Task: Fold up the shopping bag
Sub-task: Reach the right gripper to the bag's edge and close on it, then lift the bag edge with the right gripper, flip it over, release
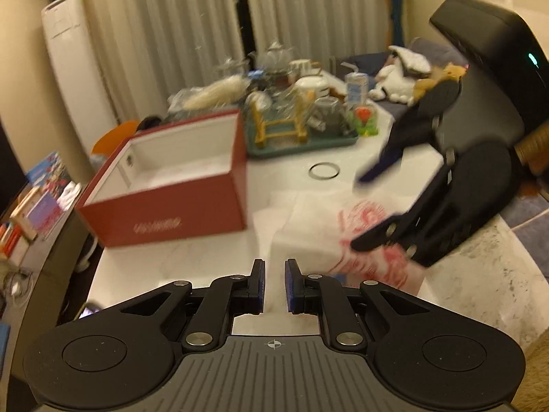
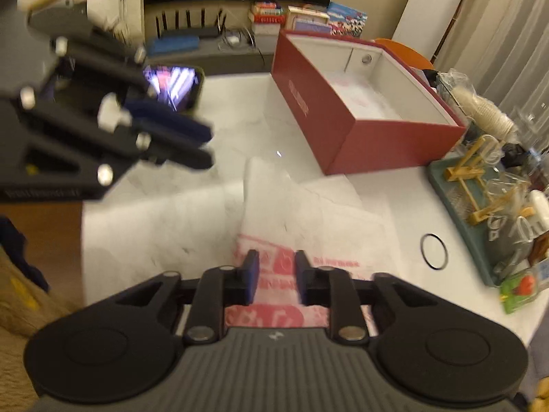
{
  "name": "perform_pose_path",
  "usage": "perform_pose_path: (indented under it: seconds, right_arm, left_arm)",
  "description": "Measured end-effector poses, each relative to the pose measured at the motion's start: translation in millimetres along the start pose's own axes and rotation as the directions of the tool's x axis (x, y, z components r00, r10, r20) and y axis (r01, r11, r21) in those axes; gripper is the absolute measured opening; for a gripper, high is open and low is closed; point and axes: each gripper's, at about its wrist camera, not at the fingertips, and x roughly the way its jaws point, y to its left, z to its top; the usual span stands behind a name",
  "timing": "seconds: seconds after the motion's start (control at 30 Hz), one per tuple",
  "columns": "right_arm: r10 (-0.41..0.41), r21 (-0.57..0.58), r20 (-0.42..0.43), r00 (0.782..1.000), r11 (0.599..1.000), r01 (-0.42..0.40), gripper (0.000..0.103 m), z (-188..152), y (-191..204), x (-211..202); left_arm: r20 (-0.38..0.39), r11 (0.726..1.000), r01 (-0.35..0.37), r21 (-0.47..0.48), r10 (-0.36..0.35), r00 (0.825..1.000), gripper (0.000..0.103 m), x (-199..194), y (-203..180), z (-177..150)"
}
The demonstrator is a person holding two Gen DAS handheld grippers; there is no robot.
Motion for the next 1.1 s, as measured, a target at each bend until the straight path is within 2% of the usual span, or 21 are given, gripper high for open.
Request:
perform_pose_path:
  seconds: [0.03,0.07,0.1,0.17,0.23,0.37,0.4,0.47,0.5,0.53,0.63,0.67,0.73,0.77,0.8,0.83,0.97,1.1]
  right_arm:
    - [-0.019,0.018,0.018,1.000,1.000,0.019,0.089,0,-9,0]
    - [-0.028,0.030,0.036,0.999,0.999,0.027,0.094,-1,-20,3]
    - [-0.026,0.038,0.043,0.999,0.999,0.025,0.078,-2,-31,6]
    - [0.011,0.064,0.018,1.000,0.998,-0.012,0.061,-6,-58,21]
    - [0.072,0.094,-0.048,0.996,0.993,-0.067,0.061,-10,-83,43]
    - [0.068,0.070,-0.149,0.987,0.996,-0.058,0.065,-22,-111,74]
    - [0.073,0.076,-0.165,0.984,0.995,-0.061,0.067,-26,-117,78]
    - [0.095,0.100,-0.189,0.977,0.992,-0.077,0.073,-32,-126,85]
    - [0.102,0.115,-0.190,0.976,0.990,-0.081,0.080,-36,-129,87]
    - [0.104,0.127,-0.189,0.976,0.989,-0.081,0.083,-39,-131,88]
    - [0.138,0.142,-0.177,0.975,0.983,-0.113,0.085,-47,-130,90]
    - [0.161,0.149,-0.172,0.972,0.979,-0.136,0.079,-49,-130,90]
    - [0.171,0.121,-0.184,0.968,0.981,-0.151,0.054,-49,-125,95]
    - [0.144,0.088,-0.197,0.970,0.988,-0.129,0.021,-49,-122,97]
    - [0.102,0.050,-0.192,0.976,0.994,-0.094,0.002,-49,-118,96]
    - [0.086,0.032,-0.165,0.983,0.996,-0.082,0.001,-49,-116,90]
    - [0.108,0.090,-0.024,0.994,0.990,-0.105,0.001,-43,-117,52]
    - [0.115,0.110,0.105,0.988,0.986,-0.127,0.001,-28,-116,4]
  left_arm:
    - [-0.009,1.000,0.000,-0.027,0.000,1.000,0.012,0,4,-4]
    - [-0.035,0.999,0.001,-0.054,-0.002,0.999,0.012,3,5,-7]
    - [-0.061,0.997,0.001,-0.081,-0.006,0.998,0.012,6,5,-10]
    - [-0.114,0.991,-0.001,-0.135,-0.015,0.993,0.013,13,7,-16]
    - [-0.165,0.982,-0.005,-0.188,-0.027,0.986,0.013,19,9,-22]
    - [-0.230,0.975,-0.030,-0.220,-0.022,0.973,0.013,31,-4,-30]
    - [-0.245,0.975,-0.045,-0.217,-0.009,0.969,0.017,34,-9,-37]
    - [-0.269,0.973,-0.115,-0.202,0.057,0.961,0.040,38,-13,-37]
    - [-0.266,0.970,-0.155,-0.188,0.102,0.959,0.079,38,-14,-36]
    - [-0.261,0.965,-0.195,-0.173,0.146,0.954,0.103,38,-15,-35]
    - [-0.253,0.959,-0.212,-0.191,0.160,0.954,0.103,40,-10,-28]
    - [-0.261,0.956,-0.212,-0.204,0.156,0.953,0.103,42,-8,-27]
    - [-0.266,0.957,-0.205,-0.204,0.147,0.953,0.103,42,-6,-23]
    - [-0.265,0.961,-0.199,-0.194,0.144,0.953,0.103,43,-7,-22]
    - [-0.268,0.965,-0.192,-0.179,0.139,0.953,0.103,43,-9,-22]
    - [-0.272,0.969,-0.184,-0.165,0.134,0.953,0.103,42,-10,-22]
    - [-0.284,0.981,-0.148,-0.129,0.106,0.953,0.103,41,-16,-23]
    - [-0.270,0.984,-0.121,-0.130,0.082,0.959,0.103,38,-14,-21]
